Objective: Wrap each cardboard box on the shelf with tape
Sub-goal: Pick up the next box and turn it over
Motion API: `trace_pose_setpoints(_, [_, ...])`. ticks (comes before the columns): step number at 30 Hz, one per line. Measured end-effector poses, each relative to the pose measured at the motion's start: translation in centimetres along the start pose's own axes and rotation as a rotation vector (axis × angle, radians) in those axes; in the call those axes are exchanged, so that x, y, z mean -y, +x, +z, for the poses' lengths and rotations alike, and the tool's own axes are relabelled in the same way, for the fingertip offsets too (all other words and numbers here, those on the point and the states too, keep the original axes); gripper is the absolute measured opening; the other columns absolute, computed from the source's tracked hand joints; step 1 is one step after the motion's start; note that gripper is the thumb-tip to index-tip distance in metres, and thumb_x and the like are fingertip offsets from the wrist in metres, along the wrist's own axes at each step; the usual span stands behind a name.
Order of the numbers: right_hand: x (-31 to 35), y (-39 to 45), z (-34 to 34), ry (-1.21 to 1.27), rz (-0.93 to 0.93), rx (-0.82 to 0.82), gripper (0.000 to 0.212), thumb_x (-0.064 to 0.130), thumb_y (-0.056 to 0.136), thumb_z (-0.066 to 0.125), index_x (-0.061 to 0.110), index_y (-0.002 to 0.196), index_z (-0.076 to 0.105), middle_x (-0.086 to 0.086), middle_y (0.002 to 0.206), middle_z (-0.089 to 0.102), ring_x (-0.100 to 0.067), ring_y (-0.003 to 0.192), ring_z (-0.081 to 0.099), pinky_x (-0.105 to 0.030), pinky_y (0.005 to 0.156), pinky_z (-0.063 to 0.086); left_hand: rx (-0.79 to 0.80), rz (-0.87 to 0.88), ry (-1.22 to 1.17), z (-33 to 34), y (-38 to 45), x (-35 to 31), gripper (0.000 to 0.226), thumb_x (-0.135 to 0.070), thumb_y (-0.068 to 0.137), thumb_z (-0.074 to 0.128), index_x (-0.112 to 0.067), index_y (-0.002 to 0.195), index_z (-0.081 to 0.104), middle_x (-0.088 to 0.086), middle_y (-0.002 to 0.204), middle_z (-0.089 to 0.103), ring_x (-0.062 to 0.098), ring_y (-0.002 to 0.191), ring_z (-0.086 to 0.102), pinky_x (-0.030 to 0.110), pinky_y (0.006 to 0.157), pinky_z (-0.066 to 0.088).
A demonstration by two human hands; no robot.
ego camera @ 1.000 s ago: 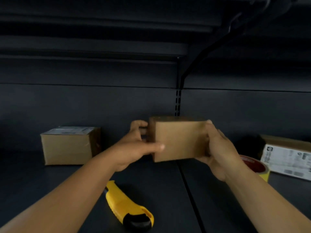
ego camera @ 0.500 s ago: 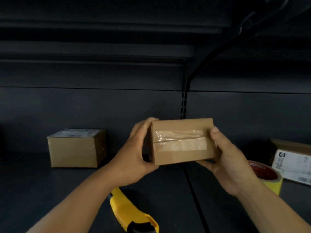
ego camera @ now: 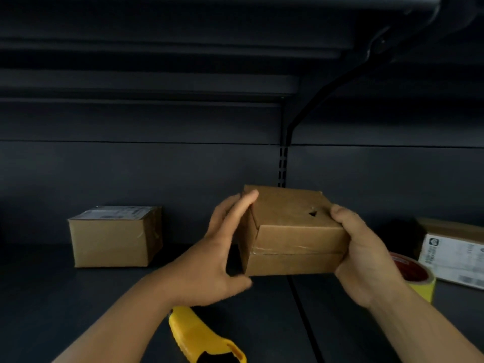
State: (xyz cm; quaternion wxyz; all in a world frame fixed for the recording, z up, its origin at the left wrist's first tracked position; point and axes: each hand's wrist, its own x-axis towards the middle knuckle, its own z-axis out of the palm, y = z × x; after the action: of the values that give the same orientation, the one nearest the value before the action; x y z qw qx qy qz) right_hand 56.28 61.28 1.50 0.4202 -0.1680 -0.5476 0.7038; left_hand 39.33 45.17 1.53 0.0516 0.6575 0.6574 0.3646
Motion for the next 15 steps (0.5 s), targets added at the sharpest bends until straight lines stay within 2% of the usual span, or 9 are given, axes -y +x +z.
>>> trace_pose_setpoints(2, [-0.3,0.0,0.0,-0.075,-0.121,-0.006,0.013,0.035,0.080,0.065,0.029,0.090,0.059,0.006,0.091,0.064,-0.018,0.088,0.058,-0.038,0.070,0.046,0.110,-0.091,-0.187,-0.3,-0.2,0.0,0.121,-0.036,0.065,0.082,-0.076,0.124,-0.015,-0.031,0.152,-0.010,-0.003,0.140,0.014,0.025,0.114,0.027])
trace_pose_setpoints(4, [-0.5,-0.4,0.3,-0.149,-0.248,0.032,0.024,0.037,0.071,0.068,0.033,0.093,0.059,0.007,0.093,0.062,-0.013,0.085,0.058,-0.033,0.069,0.046,0.075,-0.120,-0.242,-0.4,-0.2,0.0,0.122,-0.047,0.058,0.084,-0.076,0.125,-0.013,-0.027,0.153,-0.001,0.002,0.142,0.015,0.034,0.116,0.024])
trace_pose_setpoints(8, [-0.8,-0.7,0.9,-0.191,-0.380,0.103,0.034,0.029,0.071,0.066,0.030,0.103,0.056,0.005,0.102,0.060,-0.004,0.086,0.060,-0.019,0.064,0.050,-0.132,-0.151,-0.201,-0.3,0.2,0.3,0.121,-0.047,0.057,0.081,-0.068,0.133,-0.011,-0.028,0.146,0.011,0.000,0.133,0.026,0.027,0.110,0.028])
trace_pose_setpoints(11, [-0.9,-0.7,0.9,-0.194,-0.369,0.118,0.040,0.037,0.064,0.069,0.030,0.102,0.056,0.006,0.101,0.060,-0.004,0.086,0.060,-0.019,0.064,0.050,-0.138,-0.133,-0.192,-0.4,0.2,0.8,0.117,-0.042,0.058,0.088,-0.066,0.133,0.002,-0.023,0.141,0.023,-0.003,0.126,0.034,0.026,0.106,0.035])
trace_pose_setpoints(13, [-0.8,-0.7,1.1,-0.235,-0.323,0.105,0.034,0.037,0.068,0.068,0.031,0.100,0.057,0.008,0.098,0.060,-0.004,0.085,0.059,-0.022,0.068,0.048,-0.119,-0.133,-0.183,-0.6,0.2,0.9,0.112,-0.045,0.054,0.087,-0.062,0.132,0.009,-0.025,0.134,0.031,-0.007,0.120,0.039,0.021,0.099,0.039])
trace_pose_setpoints(15, [-0.2,-0.9,1.2,-0.273,-0.282,0.054,0.024,0.041,0.076,0.064,0.031,0.098,0.059,0.010,0.095,0.061,-0.005,0.087,0.058,-0.025,0.076,0.046,-0.093,-0.160,-0.210,-0.6,0.2,1.0,0.107,-0.053,0.049,0.084,-0.055,0.132,0.016,-0.026,0.127,0.039,-0.007,0.114,0.046,0.024,0.097,0.044])
